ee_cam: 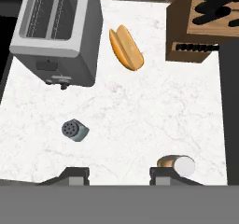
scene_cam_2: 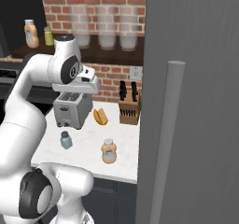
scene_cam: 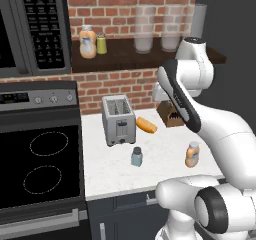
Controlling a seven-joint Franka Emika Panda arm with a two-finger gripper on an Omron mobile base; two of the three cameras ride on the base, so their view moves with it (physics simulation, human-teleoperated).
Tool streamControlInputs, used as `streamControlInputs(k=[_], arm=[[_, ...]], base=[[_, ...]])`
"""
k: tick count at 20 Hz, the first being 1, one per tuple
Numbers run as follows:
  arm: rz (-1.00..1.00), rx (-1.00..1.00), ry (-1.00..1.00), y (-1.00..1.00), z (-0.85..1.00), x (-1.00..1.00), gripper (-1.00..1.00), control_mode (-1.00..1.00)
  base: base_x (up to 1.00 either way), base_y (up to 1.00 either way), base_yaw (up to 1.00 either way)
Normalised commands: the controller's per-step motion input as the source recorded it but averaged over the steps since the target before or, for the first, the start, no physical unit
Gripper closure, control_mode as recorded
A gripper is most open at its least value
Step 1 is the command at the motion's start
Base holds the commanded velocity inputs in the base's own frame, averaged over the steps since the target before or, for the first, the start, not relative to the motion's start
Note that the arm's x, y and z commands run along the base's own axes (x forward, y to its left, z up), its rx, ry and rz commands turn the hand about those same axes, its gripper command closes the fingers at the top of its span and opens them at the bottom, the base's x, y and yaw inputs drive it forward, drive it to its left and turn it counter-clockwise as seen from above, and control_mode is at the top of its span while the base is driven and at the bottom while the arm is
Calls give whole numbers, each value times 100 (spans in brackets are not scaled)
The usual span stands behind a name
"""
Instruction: Put the shaker and condiment bottle from the counter next to their counterparts in the cabinet.
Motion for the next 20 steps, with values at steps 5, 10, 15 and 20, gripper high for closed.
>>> streamControlInputs(k=[5, 10, 15, 20], arm=[[0, 0, 0, 0, 0, -9, -100, -100], [0, 0, 0, 0, -6, -9, -100, -100], [-17, 0, 0, 0, -28, -2, -100, -100], [-16, 0, 7, -4, -32, -4, -100, -100]], base=[[0, 0, 0], [0, 0, 0], [0, 0, 0], [0, 0, 0]])
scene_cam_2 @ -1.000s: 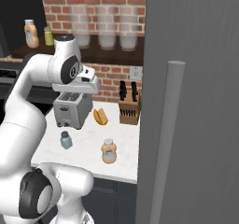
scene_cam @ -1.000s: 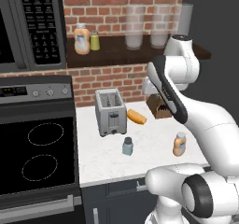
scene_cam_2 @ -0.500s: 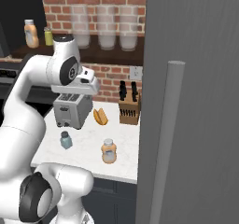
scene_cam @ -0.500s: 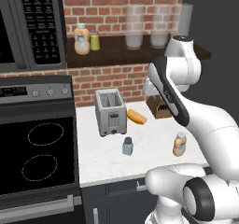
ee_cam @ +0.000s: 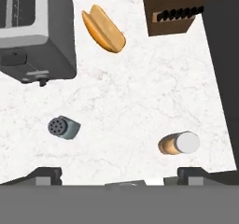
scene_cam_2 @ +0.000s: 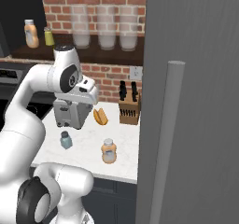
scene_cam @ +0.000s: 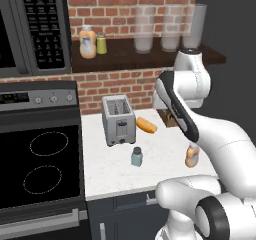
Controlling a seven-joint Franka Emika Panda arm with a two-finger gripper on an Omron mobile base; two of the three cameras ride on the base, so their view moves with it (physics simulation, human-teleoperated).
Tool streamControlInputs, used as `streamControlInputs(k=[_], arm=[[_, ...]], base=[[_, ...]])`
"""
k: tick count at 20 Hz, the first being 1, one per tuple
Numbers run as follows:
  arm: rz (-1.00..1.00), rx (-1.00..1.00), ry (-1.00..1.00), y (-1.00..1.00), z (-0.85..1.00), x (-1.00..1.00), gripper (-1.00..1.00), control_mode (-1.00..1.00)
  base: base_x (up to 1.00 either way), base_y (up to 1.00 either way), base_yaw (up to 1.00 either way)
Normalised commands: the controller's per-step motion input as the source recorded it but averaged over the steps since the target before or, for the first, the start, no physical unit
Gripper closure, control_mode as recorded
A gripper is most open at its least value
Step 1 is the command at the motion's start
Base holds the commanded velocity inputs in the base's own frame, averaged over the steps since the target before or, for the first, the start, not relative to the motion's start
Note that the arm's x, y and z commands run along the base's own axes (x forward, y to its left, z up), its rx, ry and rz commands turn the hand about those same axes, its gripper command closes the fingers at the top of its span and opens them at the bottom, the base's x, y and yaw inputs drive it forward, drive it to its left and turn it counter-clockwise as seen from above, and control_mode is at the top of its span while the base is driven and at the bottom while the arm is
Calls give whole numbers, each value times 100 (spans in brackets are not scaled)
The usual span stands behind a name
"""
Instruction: Put the shaker and condiment bottle from the counter next to their counterparts in the cabinet.
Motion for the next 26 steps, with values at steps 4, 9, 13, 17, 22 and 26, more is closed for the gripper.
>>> streamControlInputs(k=[4, 9, 13, 17, 22, 26], arm=[[-14, 0, 6, -10, -32, -3, -100, -100], [-9, 0, 1, -7, -46, 0, -100, -100], [-5, -4, 0, 0, -49, 0, -100, -100], [-11, -13, -5, 0, -46, -6, -100, -100], [-9, -13, -5, 0, -35, -8, -100, -100], [-9, -9, -3, 0, -26, -9, -100, -100]], base=[[0, 0, 0], [0, 0, 0], [0, 0, 0], [0, 0, 0], [0, 0, 0], [0, 0, 0]])
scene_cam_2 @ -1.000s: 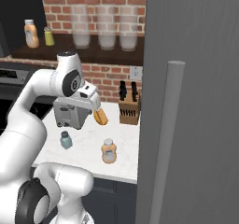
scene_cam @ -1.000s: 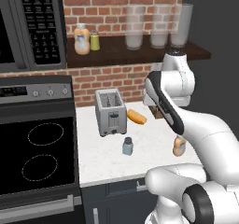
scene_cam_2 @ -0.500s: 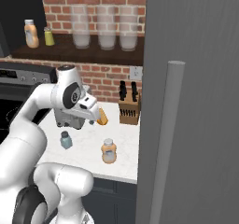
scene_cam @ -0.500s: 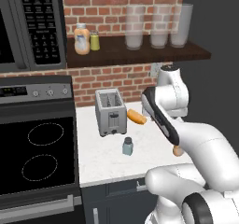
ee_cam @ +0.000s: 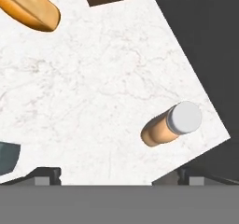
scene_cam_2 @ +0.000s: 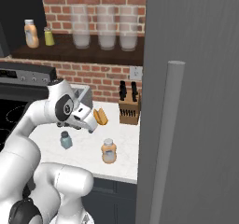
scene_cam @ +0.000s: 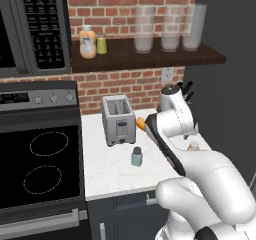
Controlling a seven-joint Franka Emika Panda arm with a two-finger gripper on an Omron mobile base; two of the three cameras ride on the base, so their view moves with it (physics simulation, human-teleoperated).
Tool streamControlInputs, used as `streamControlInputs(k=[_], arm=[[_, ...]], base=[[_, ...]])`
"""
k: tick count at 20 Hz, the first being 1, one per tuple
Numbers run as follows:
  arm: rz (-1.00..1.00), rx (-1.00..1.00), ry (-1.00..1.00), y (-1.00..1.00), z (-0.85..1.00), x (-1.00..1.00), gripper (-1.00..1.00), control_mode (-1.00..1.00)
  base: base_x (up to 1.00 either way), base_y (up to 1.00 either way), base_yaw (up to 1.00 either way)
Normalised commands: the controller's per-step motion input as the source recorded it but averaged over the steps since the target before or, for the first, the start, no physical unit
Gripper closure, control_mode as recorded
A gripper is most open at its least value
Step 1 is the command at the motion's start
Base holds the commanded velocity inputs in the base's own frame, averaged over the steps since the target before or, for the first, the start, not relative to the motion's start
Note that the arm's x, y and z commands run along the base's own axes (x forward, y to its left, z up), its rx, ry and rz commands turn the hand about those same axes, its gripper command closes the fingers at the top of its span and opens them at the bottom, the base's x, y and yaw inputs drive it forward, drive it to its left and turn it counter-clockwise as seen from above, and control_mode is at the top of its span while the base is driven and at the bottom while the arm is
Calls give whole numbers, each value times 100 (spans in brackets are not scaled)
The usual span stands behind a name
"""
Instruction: Put the shaker and condiment bottle from the counter next to their counterparts in the cabinet.
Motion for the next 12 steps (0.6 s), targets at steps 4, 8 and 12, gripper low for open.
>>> streamControlInputs(k=[4, 8, 12], arm=[[-1, 0, 1, 0, -23, -3, -100, -100], [-10, 0, 0, -1, -29, 0, -100, -100], [-11, 0, 0, 0, -21, -2, -100, -100]], base=[[0, 0, 0], [0, 0, 0], [0, 0, 0]])
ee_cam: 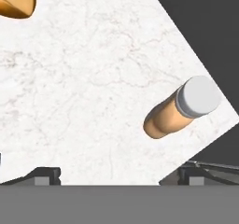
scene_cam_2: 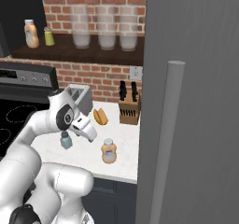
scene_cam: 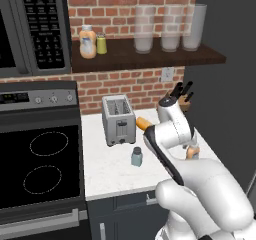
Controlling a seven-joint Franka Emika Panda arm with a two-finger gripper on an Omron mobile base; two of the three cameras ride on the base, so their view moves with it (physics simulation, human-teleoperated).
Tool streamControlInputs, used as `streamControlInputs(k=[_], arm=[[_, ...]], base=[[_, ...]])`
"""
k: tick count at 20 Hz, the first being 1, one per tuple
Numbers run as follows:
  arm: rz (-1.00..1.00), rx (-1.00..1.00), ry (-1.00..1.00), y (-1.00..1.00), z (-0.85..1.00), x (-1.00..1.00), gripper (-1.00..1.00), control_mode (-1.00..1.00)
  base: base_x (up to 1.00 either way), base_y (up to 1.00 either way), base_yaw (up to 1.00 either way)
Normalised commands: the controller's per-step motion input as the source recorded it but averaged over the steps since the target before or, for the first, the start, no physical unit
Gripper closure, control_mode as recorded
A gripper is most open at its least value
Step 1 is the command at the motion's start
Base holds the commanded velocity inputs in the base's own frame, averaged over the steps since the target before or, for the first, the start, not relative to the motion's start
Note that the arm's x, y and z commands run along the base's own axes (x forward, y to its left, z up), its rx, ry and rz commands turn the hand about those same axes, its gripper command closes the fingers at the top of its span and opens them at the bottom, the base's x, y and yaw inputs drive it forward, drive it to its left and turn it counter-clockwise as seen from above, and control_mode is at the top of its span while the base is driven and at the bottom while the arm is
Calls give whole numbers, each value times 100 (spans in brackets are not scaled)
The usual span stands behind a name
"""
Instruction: Put the shaker and condiment bottle from the counter next to their counterparts in the cabinet.
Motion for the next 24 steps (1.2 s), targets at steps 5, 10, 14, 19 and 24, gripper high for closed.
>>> streamControlInputs(k=[5, 10, 14, 19, 24], arm=[[-7, -4, 0, 0, -13, 0, -100, -100], [-11, -8, 0, -1, -9, 0, -100, -100], [-10, -7, -1, -5, -4, 0, -100, -100], [-5, 0, 0, -32, 0, -1, -100, -100], [-1, 0, 0, -37, 0, -2, -100, -100]], base=[[0, 0, 0], [0, 0, 0], [0, 0, 0], [0, 0, 0], [0, 0, 0]])
